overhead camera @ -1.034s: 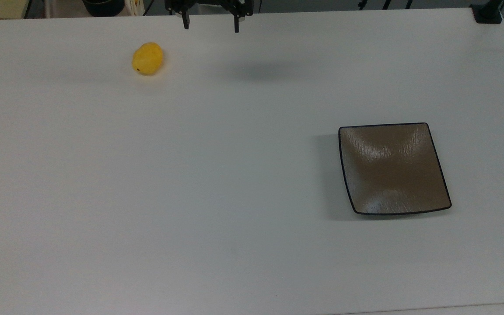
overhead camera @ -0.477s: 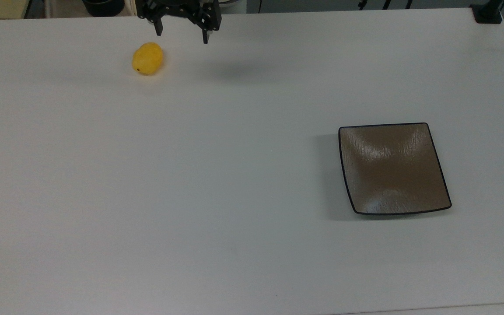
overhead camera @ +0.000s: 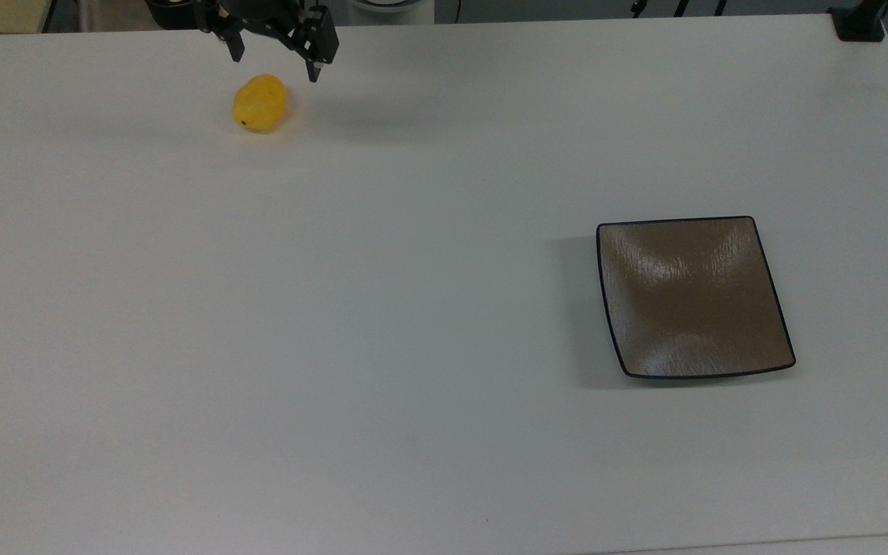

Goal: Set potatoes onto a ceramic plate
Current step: 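Move the open gripper over the yellow potato and lower it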

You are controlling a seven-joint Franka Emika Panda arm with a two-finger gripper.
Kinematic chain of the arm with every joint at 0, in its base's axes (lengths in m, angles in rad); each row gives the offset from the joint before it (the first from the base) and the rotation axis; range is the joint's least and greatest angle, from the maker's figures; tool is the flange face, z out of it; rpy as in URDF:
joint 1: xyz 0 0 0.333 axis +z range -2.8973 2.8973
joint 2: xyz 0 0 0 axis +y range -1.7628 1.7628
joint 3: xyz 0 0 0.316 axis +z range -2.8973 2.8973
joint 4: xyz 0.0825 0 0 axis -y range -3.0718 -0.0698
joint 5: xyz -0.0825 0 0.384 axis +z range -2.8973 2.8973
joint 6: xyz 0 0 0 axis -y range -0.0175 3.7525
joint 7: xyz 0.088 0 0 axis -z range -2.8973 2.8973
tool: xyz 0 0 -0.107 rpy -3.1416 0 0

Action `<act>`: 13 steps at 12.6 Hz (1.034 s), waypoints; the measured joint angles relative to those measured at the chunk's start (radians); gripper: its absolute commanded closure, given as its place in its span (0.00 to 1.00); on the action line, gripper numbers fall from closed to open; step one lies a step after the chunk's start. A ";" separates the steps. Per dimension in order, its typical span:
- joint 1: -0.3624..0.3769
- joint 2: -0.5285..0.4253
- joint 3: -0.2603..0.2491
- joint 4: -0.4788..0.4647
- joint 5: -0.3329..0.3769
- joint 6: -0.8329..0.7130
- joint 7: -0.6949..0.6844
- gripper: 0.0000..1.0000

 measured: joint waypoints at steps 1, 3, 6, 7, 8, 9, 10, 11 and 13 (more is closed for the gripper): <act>0.000 -0.002 -0.020 -0.016 0.000 0.011 0.000 0.00; 0.000 -0.009 -0.049 -0.055 0.000 0.057 0.005 0.00; -0.016 -0.021 -0.058 -0.118 0.000 0.154 0.067 0.00; -0.021 -0.022 -0.059 -0.132 0.000 0.170 0.088 0.00; -0.026 -0.022 -0.059 -0.140 0.000 0.176 0.106 0.00; -0.030 -0.023 -0.059 -0.148 0.000 0.177 0.122 0.00; -0.036 -0.024 -0.059 -0.158 0.000 0.177 0.130 0.00; -0.041 -0.025 -0.059 -0.175 0.000 0.177 0.130 0.00; -0.049 -0.032 -0.060 -0.219 0.000 0.208 0.130 0.00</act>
